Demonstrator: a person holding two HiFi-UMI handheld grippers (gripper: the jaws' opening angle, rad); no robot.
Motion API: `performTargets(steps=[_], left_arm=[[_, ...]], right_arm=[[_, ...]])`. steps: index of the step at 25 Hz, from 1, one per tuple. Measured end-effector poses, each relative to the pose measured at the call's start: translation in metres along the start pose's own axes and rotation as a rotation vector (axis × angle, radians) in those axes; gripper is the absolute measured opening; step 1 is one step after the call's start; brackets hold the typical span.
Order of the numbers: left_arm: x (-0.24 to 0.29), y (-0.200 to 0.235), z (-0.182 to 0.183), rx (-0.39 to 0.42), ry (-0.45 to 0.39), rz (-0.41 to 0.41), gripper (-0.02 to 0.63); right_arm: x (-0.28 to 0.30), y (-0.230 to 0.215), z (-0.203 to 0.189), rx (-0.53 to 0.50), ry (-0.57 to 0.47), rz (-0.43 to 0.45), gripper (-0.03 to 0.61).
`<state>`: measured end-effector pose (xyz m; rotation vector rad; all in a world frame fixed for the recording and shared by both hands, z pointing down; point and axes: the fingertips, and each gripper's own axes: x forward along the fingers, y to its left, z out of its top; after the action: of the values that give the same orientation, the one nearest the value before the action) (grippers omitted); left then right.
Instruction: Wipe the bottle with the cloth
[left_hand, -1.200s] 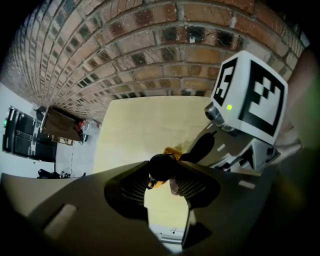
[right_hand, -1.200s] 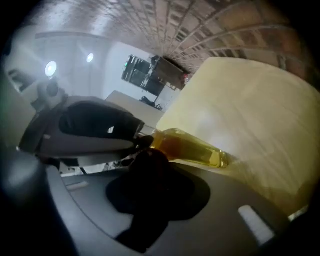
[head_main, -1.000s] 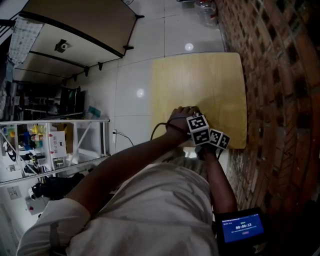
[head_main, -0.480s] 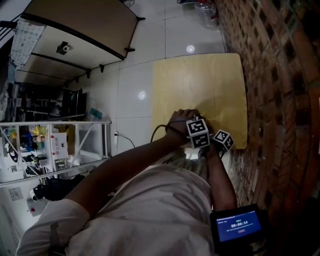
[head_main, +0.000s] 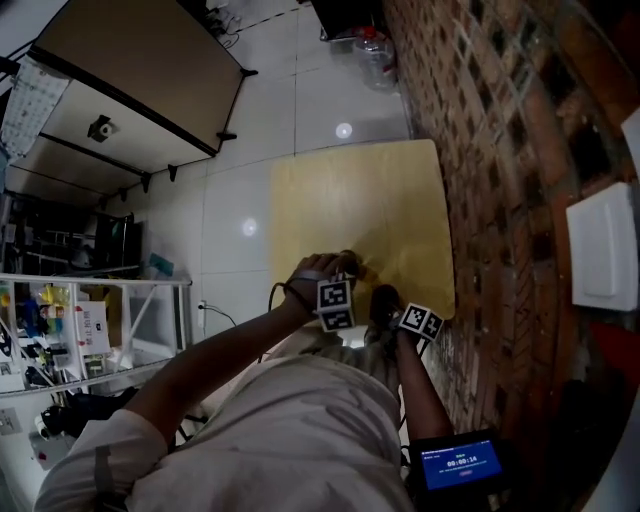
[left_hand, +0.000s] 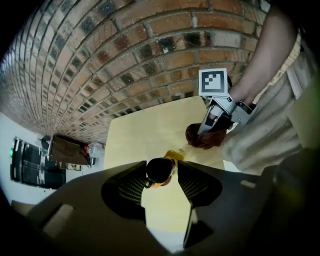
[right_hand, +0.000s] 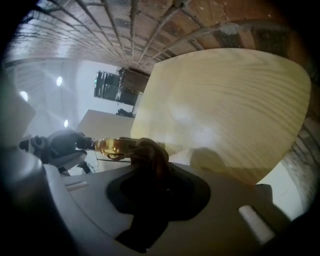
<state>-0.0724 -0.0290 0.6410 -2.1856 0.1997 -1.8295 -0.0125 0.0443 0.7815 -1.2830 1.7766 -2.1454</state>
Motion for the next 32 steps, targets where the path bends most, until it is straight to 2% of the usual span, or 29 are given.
performTargets(steps=[6, 10, 12, 14, 16, 18, 20, 22, 25, 27, 30, 32], left_arm=[[-0.001, -0.004, -0.016, 0.237, -0.004, 0.013, 0.247], [-0.002, 0.007, -0.026, 0.250, -0.004, 0.055, 0.245], [-0.007, 0.017, -0.029, 0.318, -0.009, 0.113, 0.244], [-0.019, 0.027, -0.026, 0.494, -0.035, 0.183, 0.244], [-0.028, 0.029, -0.022, 0.733, -0.078, 0.219, 0.244], [-0.023, 0.024, -0.025, 0.966, -0.085, 0.229, 0.244], [-0.014, 0.020, -0.024, 1.077, -0.097, 0.217, 0.246], [-0.006, 0.016, -0.020, 1.096, -0.120, 0.191, 0.266], [0.000, 0.002, -0.008, 1.080, -0.191, 0.122, 0.276], [0.004, -0.012, -0.006, 1.124, -0.221, 0.088, 0.270], [0.008, -0.021, -0.005, 1.197, -0.229, 0.106, 0.198], [0.007, -0.018, -0.006, 1.206, -0.230, 0.111, 0.199]], right_arm=[[-0.008, 0.019, -0.015, -0.171, 0.065, -0.035, 0.081], [-0.013, 0.031, -0.009, -0.231, 0.055, -0.042, 0.081], [-0.018, 0.040, -0.006, -0.281, 0.054, -0.044, 0.081], [-0.024, 0.048, -0.004, -0.327, 0.055, -0.041, 0.081], [-0.031, 0.053, -0.003, -0.357, 0.056, -0.039, 0.081], [-0.038, 0.053, -0.004, -0.363, 0.056, -0.044, 0.081], [-0.041, 0.050, -0.005, -0.356, 0.055, -0.050, 0.081], [-0.040, 0.050, -0.007, -0.347, 0.049, -0.051, 0.081], [-0.040, 0.051, -0.009, -0.331, 0.036, -0.047, 0.081], [-0.040, 0.049, -0.011, -0.311, 0.027, -0.045, 0.081], [-0.041, 0.044, -0.015, -0.281, 0.016, -0.049, 0.081], [-0.042, 0.043, -0.017, -0.272, 0.012, -0.050, 0.081]])
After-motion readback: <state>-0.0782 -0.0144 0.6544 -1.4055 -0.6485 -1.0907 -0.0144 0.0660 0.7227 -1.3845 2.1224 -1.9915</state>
